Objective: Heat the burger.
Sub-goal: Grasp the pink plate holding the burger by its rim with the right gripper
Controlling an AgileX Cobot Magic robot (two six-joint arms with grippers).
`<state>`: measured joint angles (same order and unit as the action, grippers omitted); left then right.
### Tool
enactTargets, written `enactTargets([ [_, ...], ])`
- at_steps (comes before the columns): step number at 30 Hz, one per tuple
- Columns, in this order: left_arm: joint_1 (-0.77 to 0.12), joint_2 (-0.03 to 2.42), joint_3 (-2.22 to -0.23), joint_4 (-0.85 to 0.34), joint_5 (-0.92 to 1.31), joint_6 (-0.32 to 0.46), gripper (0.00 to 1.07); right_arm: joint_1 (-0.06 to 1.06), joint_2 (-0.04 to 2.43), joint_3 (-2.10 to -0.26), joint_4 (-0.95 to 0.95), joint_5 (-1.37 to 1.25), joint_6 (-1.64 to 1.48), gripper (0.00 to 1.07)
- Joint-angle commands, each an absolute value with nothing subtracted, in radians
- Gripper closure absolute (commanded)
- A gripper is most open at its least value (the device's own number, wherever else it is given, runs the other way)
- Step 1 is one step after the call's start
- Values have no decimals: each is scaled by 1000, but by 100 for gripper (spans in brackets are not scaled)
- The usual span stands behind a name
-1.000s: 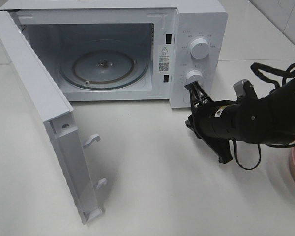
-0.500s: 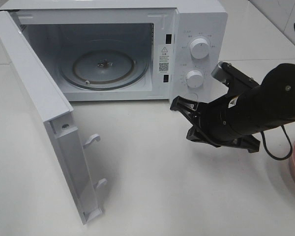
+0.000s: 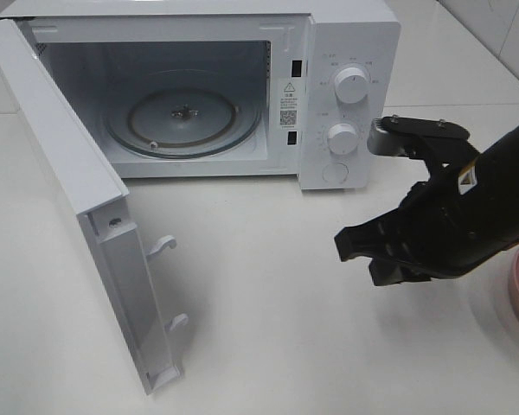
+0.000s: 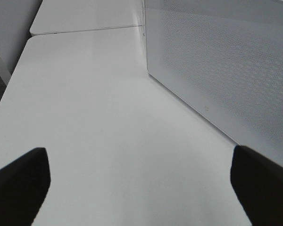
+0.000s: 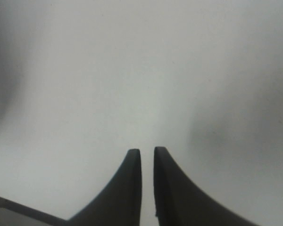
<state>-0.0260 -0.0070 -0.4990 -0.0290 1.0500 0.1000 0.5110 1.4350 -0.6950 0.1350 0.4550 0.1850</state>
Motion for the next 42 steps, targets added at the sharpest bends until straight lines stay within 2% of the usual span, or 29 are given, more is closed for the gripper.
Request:
enactTargets([
  [1,-32,-28,-497,-32,1040,101,10,481,1371,-700,61,557,174,95],
  [5,-32,-28,-497,-32,1040,101,10,452,1324,-711,0,636,174,93],
  [7,-32,-28,-497,-32,1040,101,10,422,1287,-728,-53,702,174,85],
  [8,-32,-28,-497,-32,1040,101,10,422,1287,-728,-53,702,174,85],
  [9,-32,-28,-497,-32,1040,101,10,400,1268,-742,-73,742,174,73],
  [10,-32,-28,-497,-32,1040,101,10,400,1268,-742,-73,742,174,73],
  [11,-32,-28,-497,-32,1040,101,10,378,1255,-752,-105,767,171,55],
  [12,-32,-28,-497,-32,1040,101,10,370,1249,-755,-117,774,169,47],
  [13,-32,-28,-497,-32,1040,101,10,370,1249,-755,-117,774,169,47],
  [15,-32,-28,-497,-32,1040,101,10,326,1233,-763,-172,803,169,15],
  [16,-32,-28,-497,-32,1040,101,10,326,1233,-763,-172,803,169,15],
  [17,-32,-28,-497,-32,1040,101,10,318,1231,-764,-185,810,169,9],
  [19,-32,-28,-497,-32,1040,101,10,299,1231,-768,-205,824,163,7],
  [32,-32,-28,-497,-32,1040,101,10,134,1299,-768,-220,845,72,10],
  [42,-32,-28,-497,-32,1040,101,10,130,1431,-768,-212,765,72,13],
])
